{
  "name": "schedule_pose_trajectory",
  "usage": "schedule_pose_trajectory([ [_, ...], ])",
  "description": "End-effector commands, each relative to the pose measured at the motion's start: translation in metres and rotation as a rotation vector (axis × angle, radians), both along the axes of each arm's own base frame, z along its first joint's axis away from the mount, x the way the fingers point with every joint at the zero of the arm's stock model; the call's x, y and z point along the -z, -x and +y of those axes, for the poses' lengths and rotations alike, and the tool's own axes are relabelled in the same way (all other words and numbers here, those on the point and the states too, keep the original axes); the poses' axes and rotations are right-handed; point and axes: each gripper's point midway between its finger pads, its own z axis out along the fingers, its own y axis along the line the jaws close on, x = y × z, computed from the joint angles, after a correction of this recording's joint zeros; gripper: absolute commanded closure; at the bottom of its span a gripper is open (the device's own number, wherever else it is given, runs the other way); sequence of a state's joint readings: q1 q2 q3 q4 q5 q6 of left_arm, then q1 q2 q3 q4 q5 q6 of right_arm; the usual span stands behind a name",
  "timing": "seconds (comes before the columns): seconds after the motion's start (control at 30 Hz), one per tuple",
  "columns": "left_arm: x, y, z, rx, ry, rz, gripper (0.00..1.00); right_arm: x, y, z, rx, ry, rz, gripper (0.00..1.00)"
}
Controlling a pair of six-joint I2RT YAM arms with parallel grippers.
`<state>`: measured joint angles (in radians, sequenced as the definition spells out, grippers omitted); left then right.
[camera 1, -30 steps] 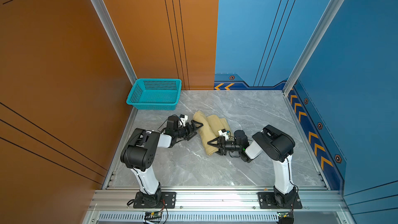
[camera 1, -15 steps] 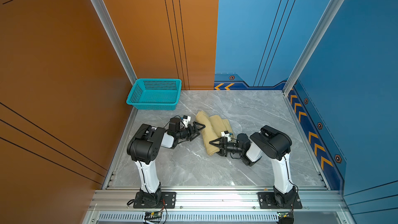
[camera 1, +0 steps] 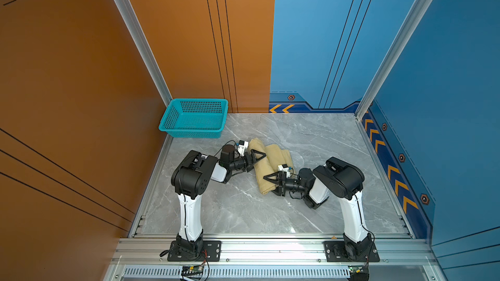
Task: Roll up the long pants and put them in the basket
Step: Roll the long pant at the center of the board.
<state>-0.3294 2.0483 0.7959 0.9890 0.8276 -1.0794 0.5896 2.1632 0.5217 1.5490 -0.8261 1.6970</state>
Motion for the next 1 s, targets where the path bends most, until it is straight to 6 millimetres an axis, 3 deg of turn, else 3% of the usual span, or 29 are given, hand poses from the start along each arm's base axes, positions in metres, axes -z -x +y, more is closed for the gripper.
schedule_pose_trajectory([
  [0.0, 0.059, 0.032, -0.012, 0.058, -0.081, 0.149, 0.03, 0.094, 0.036, -0.022, 0.022, 0.220, 0.421, 0.41],
  [0.2, 0.072, 0.024, -0.016, 0.058, -0.077, 0.168, 0.12, 0.099, 0.041, -0.023, 0.005, 0.227, 0.428, 0.40],
  [0.33, 0.068, 0.014, -0.020, 0.072, -0.049, 0.172, 0.35, 0.105, 0.046, -0.025, -0.006, 0.237, 0.438, 0.39],
  [0.37, 0.066, 0.012, -0.021, 0.073, -0.044, 0.169, 0.48, 0.105, 0.046, -0.025, -0.010, 0.237, 0.438, 0.38],
  [0.4, 0.066, 0.010, -0.020, 0.068, -0.041, 0.173, 0.67, 0.106, 0.046, -0.024, -0.014, 0.238, 0.436, 0.38],
  [0.53, 0.059, 0.002, -0.018, 0.054, -0.027, 0.172, 0.80, 0.105, 0.045, -0.026, -0.030, 0.283, 0.390, 0.26],
  [0.63, 0.054, -0.003, -0.012, 0.019, -0.020, 0.180, 1.00, 0.095, 0.043, -0.029, -0.068, 0.386, 0.293, 0.20],
  [0.67, 0.050, -0.006, -0.008, 0.001, -0.021, 0.175, 1.00, 0.086, 0.041, -0.030, -0.084, 0.431, 0.242, 0.01],
  [0.77, 0.040, -0.010, 0.001, -0.041, -0.013, 0.175, 1.00, 0.049, 0.038, -0.037, -0.166, 0.627, 0.077, 0.00],
  [0.87, 0.034, -0.014, 0.014, -0.117, -0.009, 0.202, 1.00, 0.003, 0.032, -0.073, -0.218, 0.993, -0.117, 0.00],
  [0.97, 0.029, -0.012, 0.024, -0.186, -0.028, 0.205, 1.00, -0.045, 0.019, -0.095, -0.149, 1.109, -0.235, 0.00],
])
